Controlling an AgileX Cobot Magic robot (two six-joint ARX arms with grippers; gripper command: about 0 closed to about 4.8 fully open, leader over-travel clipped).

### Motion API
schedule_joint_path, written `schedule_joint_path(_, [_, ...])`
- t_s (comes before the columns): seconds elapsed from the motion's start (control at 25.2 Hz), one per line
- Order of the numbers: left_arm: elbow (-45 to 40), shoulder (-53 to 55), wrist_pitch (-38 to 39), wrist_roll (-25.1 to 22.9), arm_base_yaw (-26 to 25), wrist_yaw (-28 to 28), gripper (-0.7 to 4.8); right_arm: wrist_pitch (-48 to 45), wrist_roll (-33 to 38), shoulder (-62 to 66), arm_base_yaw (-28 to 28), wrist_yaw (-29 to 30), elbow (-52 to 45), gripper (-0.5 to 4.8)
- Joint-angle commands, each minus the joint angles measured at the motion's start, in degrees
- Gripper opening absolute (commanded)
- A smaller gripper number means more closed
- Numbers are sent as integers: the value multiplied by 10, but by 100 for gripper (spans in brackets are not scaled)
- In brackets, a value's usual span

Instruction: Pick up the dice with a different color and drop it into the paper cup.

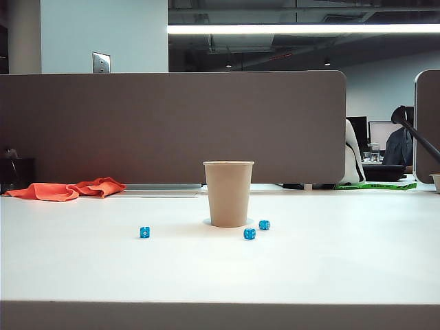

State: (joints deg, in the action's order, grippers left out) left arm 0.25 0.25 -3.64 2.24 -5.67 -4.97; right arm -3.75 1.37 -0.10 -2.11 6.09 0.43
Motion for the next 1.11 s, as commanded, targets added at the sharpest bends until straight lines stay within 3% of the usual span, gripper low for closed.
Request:
schedule_joint_path(0.04, [2, 0, -5, 1, 0, -2, -6, -7, -1, 0, 0, 2, -1, -1])
schedule_joint_path(0.52, [2, 0, -5, 1, 32, -2, -6, -7, -1, 0, 0, 2, -1, -1])
schedule_joint_path(1.11, [2, 0, -5, 1, 32, -2, -6, -7, -1, 0, 0, 2, -1, -1])
